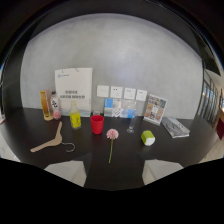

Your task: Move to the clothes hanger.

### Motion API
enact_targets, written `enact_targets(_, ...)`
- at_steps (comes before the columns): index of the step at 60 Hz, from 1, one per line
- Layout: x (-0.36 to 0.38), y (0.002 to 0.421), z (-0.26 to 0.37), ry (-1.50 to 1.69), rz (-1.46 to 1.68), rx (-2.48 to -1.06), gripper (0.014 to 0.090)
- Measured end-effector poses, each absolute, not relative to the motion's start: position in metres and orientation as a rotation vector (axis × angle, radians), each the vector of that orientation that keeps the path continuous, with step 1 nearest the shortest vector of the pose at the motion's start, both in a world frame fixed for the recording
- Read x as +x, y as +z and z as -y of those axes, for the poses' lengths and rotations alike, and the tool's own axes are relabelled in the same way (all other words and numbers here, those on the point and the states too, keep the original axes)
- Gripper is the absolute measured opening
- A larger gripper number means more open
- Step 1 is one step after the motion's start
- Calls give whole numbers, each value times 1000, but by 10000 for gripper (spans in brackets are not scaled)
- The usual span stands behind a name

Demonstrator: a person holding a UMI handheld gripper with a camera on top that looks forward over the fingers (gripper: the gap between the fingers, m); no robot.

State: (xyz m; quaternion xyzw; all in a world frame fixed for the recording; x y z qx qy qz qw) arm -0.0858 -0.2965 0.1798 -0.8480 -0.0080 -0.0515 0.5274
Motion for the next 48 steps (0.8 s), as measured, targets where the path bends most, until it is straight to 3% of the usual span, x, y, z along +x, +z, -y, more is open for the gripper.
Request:
enact_targets(28,-103,175,315,-166,-21,-2029,852)
enact_targets(48,-197,144,337,-131,-13,-2051,850)
